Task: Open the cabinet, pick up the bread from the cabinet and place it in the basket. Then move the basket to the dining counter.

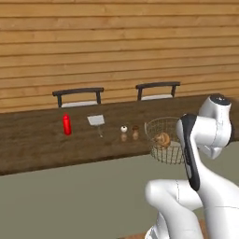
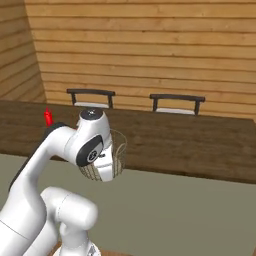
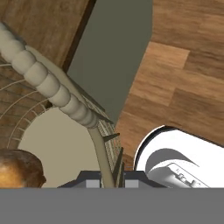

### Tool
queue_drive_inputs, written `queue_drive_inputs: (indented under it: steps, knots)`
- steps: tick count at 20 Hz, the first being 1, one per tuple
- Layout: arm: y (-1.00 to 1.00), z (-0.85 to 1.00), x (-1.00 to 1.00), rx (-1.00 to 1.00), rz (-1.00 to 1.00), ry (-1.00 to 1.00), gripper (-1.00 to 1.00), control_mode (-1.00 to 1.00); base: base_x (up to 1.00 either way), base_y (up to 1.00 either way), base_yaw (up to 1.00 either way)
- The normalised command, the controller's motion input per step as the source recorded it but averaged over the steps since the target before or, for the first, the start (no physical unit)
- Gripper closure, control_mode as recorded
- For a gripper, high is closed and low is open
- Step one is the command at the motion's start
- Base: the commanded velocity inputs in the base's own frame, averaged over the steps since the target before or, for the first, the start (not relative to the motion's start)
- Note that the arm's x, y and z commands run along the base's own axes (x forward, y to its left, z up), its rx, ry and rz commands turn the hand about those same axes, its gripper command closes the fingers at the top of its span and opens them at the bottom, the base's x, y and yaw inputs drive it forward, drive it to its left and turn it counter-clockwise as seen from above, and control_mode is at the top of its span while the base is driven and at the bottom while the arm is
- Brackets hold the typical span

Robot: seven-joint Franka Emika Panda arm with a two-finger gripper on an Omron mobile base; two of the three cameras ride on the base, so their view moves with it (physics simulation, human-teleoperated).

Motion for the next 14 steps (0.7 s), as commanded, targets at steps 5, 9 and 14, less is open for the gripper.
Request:
queue_drive_inputs:
  steps: [5, 9, 14]
  knots:
    - [0.0, 0.0, 0.0, 0.0, 0.0, 0.0, 1.0, 1.0, 0.27, -0.88, 0.15]
    - [0.0, 0.0, 0.0, 0.0, 0.0, 0.0, 1.0, 1.0, 0.5, -0.75, 0.23]
    - [0.0, 0.0, 0.0, 0.0, 0.0, 0.0, 1.0, 1.0, 0.34, -0.54, 0.14]
